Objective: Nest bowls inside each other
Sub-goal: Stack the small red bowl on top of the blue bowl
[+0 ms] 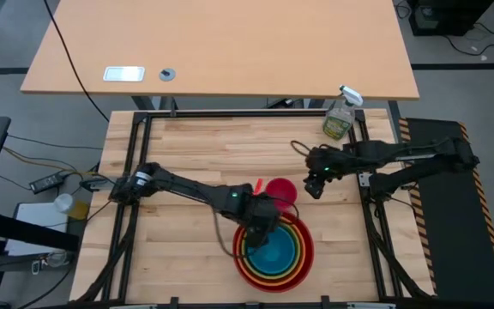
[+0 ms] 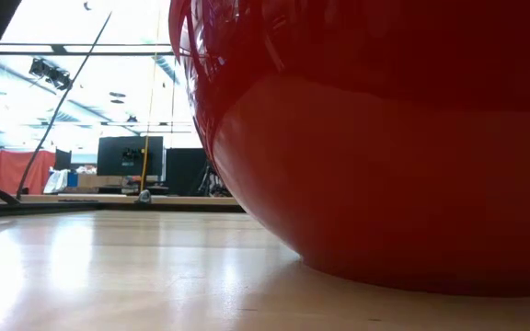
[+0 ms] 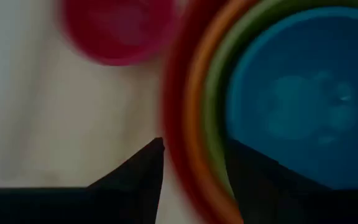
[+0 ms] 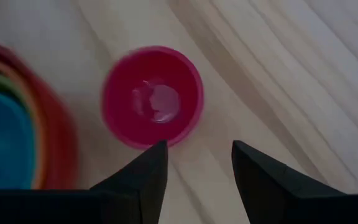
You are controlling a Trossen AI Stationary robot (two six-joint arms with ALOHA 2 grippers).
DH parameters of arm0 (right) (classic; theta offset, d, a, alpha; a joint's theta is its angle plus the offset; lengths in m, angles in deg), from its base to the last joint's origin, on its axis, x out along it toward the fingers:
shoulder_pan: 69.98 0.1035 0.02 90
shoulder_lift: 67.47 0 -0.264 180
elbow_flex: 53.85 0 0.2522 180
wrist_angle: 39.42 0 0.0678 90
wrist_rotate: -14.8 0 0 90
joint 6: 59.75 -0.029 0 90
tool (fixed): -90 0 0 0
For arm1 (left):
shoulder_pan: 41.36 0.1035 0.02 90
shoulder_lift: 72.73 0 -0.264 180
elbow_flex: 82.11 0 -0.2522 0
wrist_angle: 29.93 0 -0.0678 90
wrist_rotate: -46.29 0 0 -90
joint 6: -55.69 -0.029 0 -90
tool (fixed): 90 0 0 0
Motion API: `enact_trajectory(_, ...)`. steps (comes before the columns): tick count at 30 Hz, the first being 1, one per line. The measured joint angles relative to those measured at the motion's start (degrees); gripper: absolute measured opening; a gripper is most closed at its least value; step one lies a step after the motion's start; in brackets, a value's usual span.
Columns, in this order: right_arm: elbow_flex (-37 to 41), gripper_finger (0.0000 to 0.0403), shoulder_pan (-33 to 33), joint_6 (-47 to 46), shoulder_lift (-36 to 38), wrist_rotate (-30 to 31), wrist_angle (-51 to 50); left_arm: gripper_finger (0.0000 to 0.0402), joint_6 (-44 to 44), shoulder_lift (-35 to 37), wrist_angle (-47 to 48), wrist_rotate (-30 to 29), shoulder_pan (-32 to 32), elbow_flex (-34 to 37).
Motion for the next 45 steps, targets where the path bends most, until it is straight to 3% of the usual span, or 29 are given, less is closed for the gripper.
enact_trajectory(7, 2.2, 0.0185, -0.1, 2.4, -8.5, -0.5, 9.4, 0.0167, -5.5, 7.0, 2.5, -9.5, -1.4, 5.4)
enact_trajectory(13, 2.2, 0.0185, -0.2, 4.8, -16.2, -0.3, 12.2, 0.0167, -4.2, 17.7, -0.8, -16.5, -2.1, 19.9)
enact_trajectory(20, 2.2, 0.0185, -1.3, 6.9, -22.4, 1.2, 13.5, 0.0166, 2.2, 32.9, -7.7, -17.7, -2.2, 37.8)
enact_trajectory(26, 2.2, 0.0173, -2.8, 8.8, -26.8, -1.4, 16.4, 0.0166, 9.0, 42.2, -9.3, -18.2, -2.1, 47.4)
enact_trajectory(31, 2.2, 0.0133, -3.6, 8.7, -29.9, -1.6, 18.4, 0.0166, 11.7, 45.9, -9.5, -18.2, -2.1, 50.3)
enact_trajectory(40, 1.8, 0.0019, -4.0, 5.2, -31.0, -2.4, 22.4, 0.0166, 9.2, 45.8, -9.9, -18.2, -2.2, 50.4)
enact_trajectory(45, 1.9, 0.0016, -4.4, 3.2, -29.5, -0.4, 23.4, 0.0166, 6.8, 45.8, -9.9, -18.2, -2.2, 50.4)
